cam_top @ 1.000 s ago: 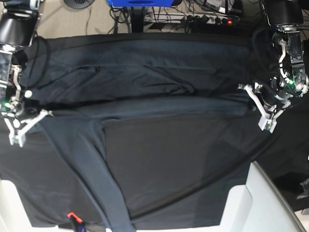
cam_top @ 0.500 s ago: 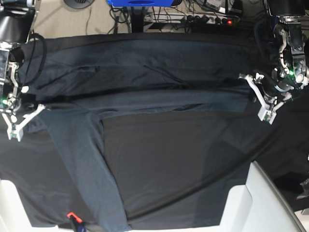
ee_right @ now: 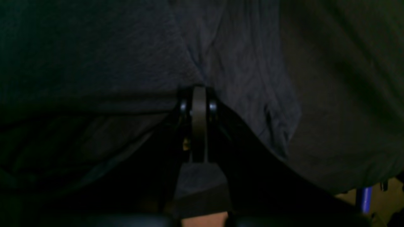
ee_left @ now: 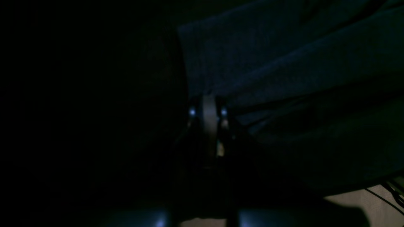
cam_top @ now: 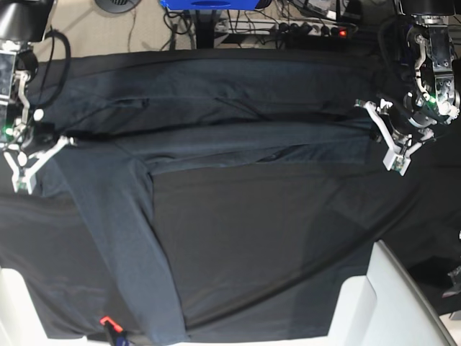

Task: Fold the T-shirt properly
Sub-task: 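Pull the held collar edge with both grippers away from the hem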

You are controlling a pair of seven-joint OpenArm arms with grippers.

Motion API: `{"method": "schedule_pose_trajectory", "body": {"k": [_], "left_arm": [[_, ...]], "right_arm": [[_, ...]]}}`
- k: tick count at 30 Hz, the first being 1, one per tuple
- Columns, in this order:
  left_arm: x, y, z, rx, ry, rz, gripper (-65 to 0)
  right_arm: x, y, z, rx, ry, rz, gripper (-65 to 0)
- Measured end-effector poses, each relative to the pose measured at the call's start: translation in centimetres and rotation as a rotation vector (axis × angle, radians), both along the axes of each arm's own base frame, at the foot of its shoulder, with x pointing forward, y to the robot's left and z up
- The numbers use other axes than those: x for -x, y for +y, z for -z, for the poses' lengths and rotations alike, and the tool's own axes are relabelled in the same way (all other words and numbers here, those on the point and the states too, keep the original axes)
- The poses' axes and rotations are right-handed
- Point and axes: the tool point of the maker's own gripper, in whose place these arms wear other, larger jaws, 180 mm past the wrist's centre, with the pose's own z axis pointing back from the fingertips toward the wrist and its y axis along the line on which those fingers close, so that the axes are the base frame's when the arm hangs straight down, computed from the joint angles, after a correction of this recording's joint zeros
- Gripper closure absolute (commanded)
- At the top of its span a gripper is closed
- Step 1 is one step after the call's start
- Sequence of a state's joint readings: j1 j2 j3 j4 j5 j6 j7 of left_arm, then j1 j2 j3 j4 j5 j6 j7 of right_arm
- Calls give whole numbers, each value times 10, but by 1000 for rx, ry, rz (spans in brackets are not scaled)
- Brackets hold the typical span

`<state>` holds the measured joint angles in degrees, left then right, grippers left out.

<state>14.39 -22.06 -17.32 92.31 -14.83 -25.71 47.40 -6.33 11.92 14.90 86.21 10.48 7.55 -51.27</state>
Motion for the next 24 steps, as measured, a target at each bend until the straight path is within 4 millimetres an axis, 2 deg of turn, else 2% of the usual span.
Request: {"method": "schedule_pose_trajectory", "body": {"k": [5, 13, 18, 24], "left_arm": [[1, 1, 0, -2, 1, -4, 0], [1, 1, 0, 0, 1, -5, 0], [15, 0, 8, 1, 36, -5, 0], [12, -1, 7, 5, 25, -6, 0]], "right_arm": [[12, -4, 0, -29, -5, 75, 0], [12, -5, 0, -29, -5, 79, 0], [23, -6, 6, -28, 19, 81, 0], [20, -6, 4, -28, 10, 82, 0]]}}
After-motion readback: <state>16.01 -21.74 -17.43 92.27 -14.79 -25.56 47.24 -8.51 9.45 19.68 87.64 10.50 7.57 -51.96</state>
